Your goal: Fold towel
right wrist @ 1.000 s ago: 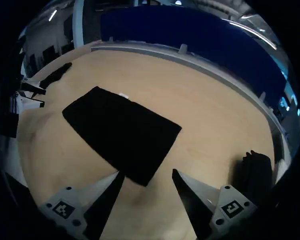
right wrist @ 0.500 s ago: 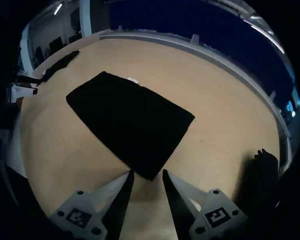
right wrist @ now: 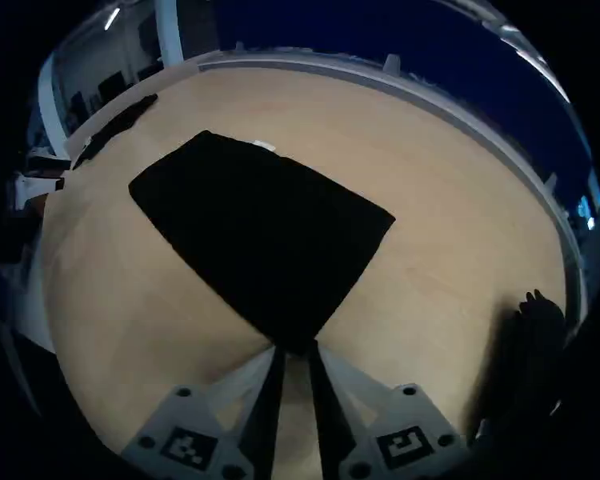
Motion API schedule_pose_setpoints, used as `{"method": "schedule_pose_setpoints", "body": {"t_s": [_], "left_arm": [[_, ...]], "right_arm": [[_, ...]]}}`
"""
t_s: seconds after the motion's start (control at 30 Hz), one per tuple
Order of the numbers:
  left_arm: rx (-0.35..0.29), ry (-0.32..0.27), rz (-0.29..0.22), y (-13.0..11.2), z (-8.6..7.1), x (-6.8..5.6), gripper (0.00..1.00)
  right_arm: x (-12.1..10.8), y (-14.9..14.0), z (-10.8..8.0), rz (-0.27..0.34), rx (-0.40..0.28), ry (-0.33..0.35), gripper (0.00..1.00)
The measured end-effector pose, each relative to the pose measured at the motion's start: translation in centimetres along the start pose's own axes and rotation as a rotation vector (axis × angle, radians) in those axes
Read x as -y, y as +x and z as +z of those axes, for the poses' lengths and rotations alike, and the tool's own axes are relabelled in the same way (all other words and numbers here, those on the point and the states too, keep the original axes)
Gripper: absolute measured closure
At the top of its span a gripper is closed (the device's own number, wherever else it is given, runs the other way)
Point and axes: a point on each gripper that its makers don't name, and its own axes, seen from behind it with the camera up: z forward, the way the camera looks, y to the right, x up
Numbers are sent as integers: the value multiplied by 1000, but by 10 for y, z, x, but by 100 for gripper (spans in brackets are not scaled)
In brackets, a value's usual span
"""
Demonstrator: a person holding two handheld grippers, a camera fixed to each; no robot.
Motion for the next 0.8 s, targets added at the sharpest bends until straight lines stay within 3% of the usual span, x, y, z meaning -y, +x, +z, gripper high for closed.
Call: {"method": "schedule_pose_setpoints", "body": {"t_s": [0.13, 0.27, 0.5, 0.8], "left_arm": [[-2, 0, -2, 0, -1, 0, 9], [-4, 2, -3, 1, -3, 0, 9], [-7, 6, -7, 1, -7, 1, 9], [-22, 16, -29, 3, -18, 5, 9]], "right_arm": [[-1, 1, 1, 3, -5, 2, 92], [-2, 4, 1, 0, -16, -3, 95], [-1, 17, -5, -26, -40, -20, 96], [2, 60, -26, -110, -98, -35, 96]]}}
